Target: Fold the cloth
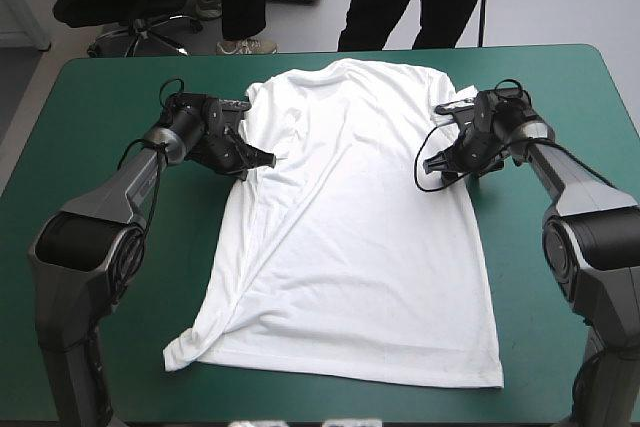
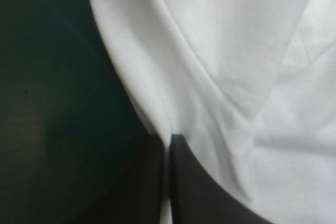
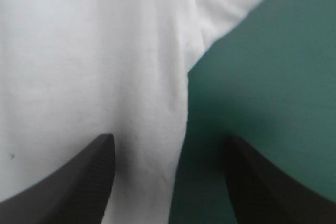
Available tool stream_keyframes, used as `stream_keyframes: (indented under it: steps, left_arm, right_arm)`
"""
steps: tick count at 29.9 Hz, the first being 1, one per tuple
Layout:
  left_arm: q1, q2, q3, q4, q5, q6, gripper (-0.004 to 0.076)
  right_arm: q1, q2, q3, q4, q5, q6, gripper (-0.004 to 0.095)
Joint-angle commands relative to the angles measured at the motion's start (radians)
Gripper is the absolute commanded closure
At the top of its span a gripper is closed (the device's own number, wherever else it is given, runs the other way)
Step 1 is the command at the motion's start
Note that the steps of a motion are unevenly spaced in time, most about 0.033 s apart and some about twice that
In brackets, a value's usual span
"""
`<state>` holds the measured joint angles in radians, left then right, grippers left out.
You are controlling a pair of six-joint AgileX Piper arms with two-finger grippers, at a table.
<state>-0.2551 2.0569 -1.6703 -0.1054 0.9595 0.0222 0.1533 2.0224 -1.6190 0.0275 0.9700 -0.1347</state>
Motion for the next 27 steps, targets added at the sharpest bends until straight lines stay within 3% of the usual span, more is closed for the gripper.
stream_keyframes:
  steps: [1, 5, 11, 19, 27]
  left_arm:
    - [-0.004, -0.052, -0.031, -0.015, -0.025, -0.001, 0.0741]
    - [-0.004, -0.052, -0.031, -0.015, -0.028, -0.001, 0.0741]
    - [-0.004, -0.052, -0.031, -0.015, -0.036, -0.001, 0.0741]
    - [-0.004, -0.086, -0.032, -0.015, -0.035, -0.001, 0.0741]
    - [-0.004, -0.248, -0.032, 0.012, -0.034, -0.001, 0.0741]
  right_arm:
    - [-0.003, -0.024, -0.031, 0.023, -0.007, -0.001, 0.0381]
    - [-0.001, -0.012, -0.031, 0.062, -0.002, -0.021, 0.0561]
    - [-0.001, -0.012, -0.031, 0.11, -0.002, -0.052, 0.0919]
    - [-0.001, -0.069, -0.051, 0.133, 0.007, -0.051, 0.0921]
    - [-0.003, -0.195, -0.193, 0.136, 0.076, -0.043, 0.0921]
